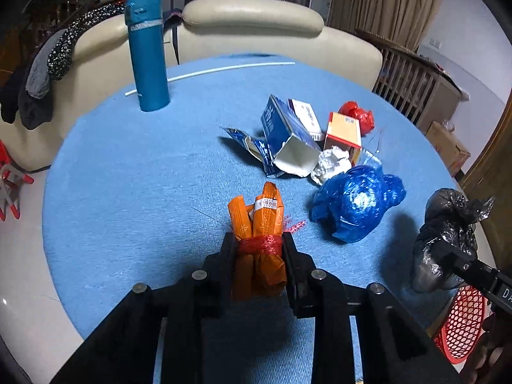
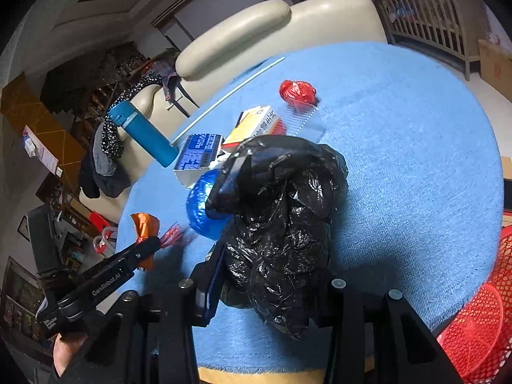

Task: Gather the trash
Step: 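Grasp the orange bundle with the left tool while the right tool lifts the black bag, then carry the orange bundle in the left tool while the right tool carries the black bag to the red basket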

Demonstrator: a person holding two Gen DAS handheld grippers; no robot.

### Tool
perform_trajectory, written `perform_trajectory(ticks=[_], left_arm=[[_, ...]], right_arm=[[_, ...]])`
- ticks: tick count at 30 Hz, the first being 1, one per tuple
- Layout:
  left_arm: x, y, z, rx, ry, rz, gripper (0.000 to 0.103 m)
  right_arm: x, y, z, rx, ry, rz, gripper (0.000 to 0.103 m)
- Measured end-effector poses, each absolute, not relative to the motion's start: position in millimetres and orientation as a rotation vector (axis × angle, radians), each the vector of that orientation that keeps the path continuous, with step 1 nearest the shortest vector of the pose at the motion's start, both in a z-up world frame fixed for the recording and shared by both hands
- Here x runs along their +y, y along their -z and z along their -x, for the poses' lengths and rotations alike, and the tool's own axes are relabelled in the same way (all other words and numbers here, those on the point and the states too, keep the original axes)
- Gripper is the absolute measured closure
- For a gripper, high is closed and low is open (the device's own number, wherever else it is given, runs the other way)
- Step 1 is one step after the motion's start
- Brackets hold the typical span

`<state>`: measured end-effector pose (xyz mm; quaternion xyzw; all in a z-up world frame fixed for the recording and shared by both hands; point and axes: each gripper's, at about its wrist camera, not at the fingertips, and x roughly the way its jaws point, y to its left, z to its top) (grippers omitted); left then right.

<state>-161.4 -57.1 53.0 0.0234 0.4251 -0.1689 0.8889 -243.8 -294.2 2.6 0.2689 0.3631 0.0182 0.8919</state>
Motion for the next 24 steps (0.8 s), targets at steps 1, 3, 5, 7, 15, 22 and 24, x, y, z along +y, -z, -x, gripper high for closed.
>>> perform_trajectory(ticks=[1, 3, 5, 7, 15, 22, 24], left_arm=[[-57.0, -54.3, 163.7, 0.879, 0.353, -0.047, 0.074], [-56.4, -58.2, 169.1, 0.865, 0.359, -0.043, 0.074], [-56.6, -62.8, 174.6, 0.851, 0.366, -0.041, 0.074], [-56.9, -67.6, 179.1, 0.838, 0.370, -0.039, 0.074], [-62.0, -90.5, 197.4, 0.776, 0.387, -0.042, 0.074], [-65.4, -112.3, 213.2, 0.721, 0.403, -0.045, 0.074], [-66.4, -118.4, 217.8, 0.705, 0.407, -0.046, 0.074]], right_arm=[[-294.6, -3.4, 245.6, 0.751, -0.037, -0.556, 0.057], [-294.2, -7.7, 250.3, 0.741, -0.033, -0.553, 0.057], [-294.1, -12.3, 254.7, 0.731, -0.031, -0.550, 0.057], [-294.7, -17.8, 260.9, 0.716, -0.026, -0.547, 0.057], [-299.9, -40.4, 288.0, 0.652, -0.005, -0.543, 0.057], [-309.9, -57.8, 312.9, 0.604, 0.020, -0.545, 0.057], [-313.8, -62.0, 319.9, 0.589, 0.030, -0.548, 0.057]])
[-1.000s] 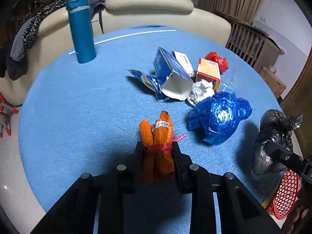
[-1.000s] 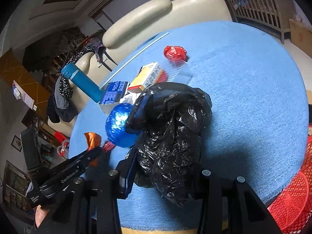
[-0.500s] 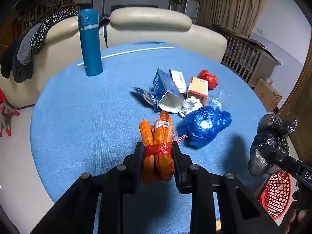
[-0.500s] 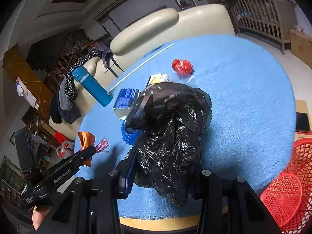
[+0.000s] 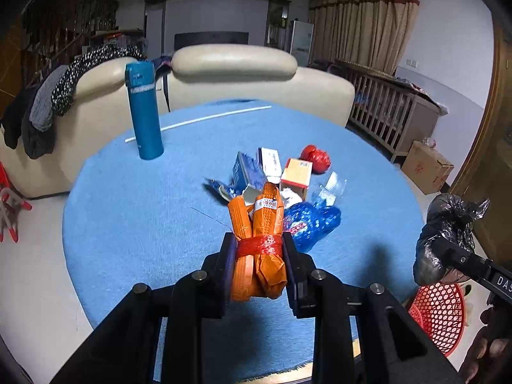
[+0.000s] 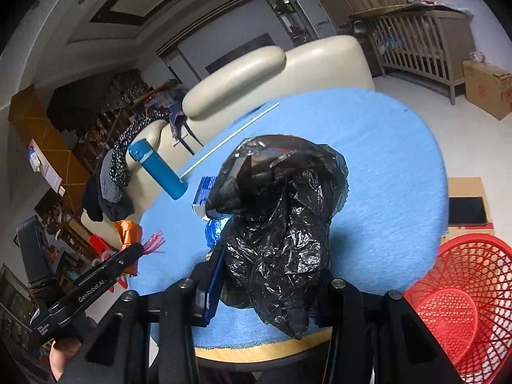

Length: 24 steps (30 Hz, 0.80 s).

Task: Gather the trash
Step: 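Carry the orange bundle in the left tool while the right tool carries the black bag to the red basket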

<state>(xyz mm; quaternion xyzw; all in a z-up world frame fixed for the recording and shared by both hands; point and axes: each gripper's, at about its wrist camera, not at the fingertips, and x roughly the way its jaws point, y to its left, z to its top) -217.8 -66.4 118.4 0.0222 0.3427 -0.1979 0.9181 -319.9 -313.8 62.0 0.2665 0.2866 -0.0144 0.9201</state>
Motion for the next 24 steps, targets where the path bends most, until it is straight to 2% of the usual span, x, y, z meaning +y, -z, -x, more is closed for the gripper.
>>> perform_trajectory(ticks=[12, 24], left_arm=[[-79.6, -127.0, 230.0, 0.671, 0.451, -0.068, 0.074], [-131.9, -135.3, 252.8, 0.660, 0.581, -0.138, 0.074]], right_arm=[[-345.0, -62.1, 364.7, 0.562, 0.107, -0.576, 0.057], [-404.7, -60.4, 433.1, 0.533, 0.258, -0.571, 0.057]])
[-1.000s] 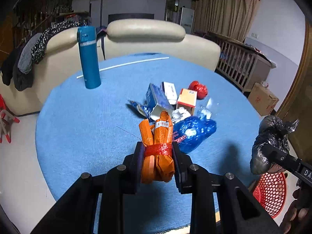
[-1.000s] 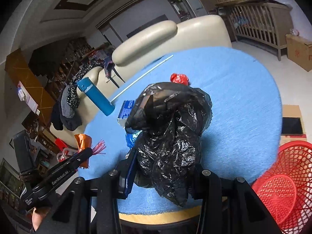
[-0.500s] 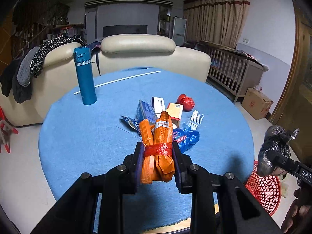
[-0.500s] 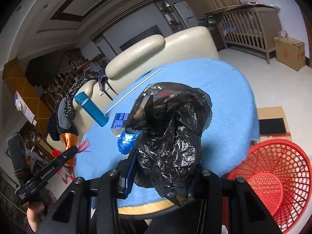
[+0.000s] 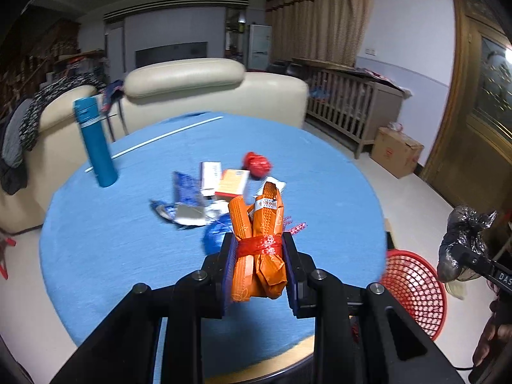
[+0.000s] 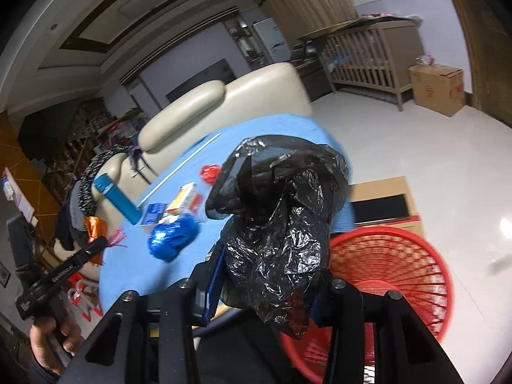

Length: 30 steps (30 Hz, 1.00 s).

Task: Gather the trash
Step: 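Carry the orange bundle in the left tool while the right tool carries the black bag to the red basket, then open the right tool to drop the black bag into the red basket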

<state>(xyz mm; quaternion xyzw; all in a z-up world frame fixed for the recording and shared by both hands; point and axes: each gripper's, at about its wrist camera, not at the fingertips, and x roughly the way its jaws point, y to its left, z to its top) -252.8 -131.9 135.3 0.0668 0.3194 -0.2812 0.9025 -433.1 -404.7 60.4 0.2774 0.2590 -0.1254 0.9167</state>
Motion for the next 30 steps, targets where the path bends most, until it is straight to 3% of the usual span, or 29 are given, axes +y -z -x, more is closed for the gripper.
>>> perform_trajectory(ticks=[30], left_arm=[[-289.6, -117.2, 331.5, 0.674, 0.939, -0.392, 0.074]], right_arm=[[-468.2, 44.0, 480.1, 0.823, 0.344, -0.698, 0.055]])
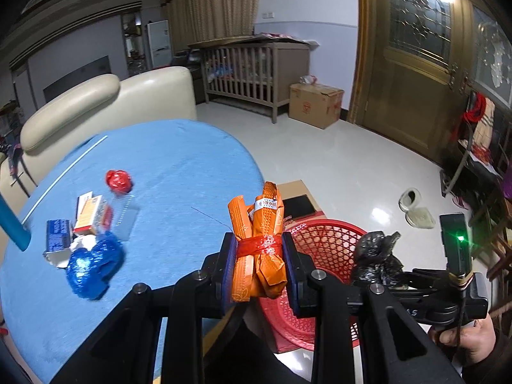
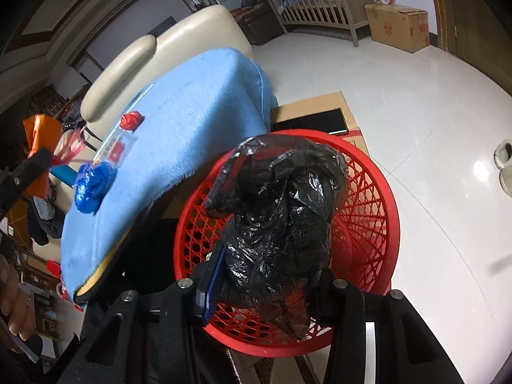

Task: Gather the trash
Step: 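Open the right tool to drop the black bag into the red basket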

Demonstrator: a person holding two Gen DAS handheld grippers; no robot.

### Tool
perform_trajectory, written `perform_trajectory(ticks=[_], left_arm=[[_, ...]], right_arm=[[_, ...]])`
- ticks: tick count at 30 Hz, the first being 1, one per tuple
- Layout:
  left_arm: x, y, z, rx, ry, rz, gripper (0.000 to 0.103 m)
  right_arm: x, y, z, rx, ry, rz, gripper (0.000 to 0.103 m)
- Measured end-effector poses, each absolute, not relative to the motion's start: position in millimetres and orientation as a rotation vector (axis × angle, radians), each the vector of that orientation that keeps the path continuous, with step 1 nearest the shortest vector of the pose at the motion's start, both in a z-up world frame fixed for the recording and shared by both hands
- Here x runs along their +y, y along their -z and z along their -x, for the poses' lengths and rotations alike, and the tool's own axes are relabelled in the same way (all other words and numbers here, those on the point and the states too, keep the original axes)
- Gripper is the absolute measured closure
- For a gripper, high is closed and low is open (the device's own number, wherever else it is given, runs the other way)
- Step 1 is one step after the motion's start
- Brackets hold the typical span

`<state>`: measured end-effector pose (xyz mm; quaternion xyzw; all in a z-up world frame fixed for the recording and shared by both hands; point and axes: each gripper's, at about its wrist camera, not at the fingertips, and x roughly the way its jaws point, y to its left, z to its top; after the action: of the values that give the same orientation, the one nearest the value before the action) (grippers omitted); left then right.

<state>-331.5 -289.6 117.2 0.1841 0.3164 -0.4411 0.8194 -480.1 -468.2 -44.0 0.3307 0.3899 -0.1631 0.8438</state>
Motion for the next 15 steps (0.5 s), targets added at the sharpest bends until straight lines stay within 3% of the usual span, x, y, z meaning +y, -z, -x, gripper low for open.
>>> perform_trajectory(ticks=[2, 4, 15], left_arm=[[-295.7, -114.6, 334.3, 0.678, 0.952, -0.403, 0.074], [-301.0, -112.3, 338.6, 0.683, 0.962, -0.415, 0.074], [-324.2, -97.1, 353.6, 0.730, 1.029, -0.476, 0.074]], right_arm=[[-468.7, 46.0, 479.0, 0.828, 0.352, -0.703, 0.048], [-471.9, 48.1, 479.1, 0.831, 0.373, -0.721, 0.029], [-490.7, 37.7, 496.3, 0.741, 0.413, -0.778, 0.025]])
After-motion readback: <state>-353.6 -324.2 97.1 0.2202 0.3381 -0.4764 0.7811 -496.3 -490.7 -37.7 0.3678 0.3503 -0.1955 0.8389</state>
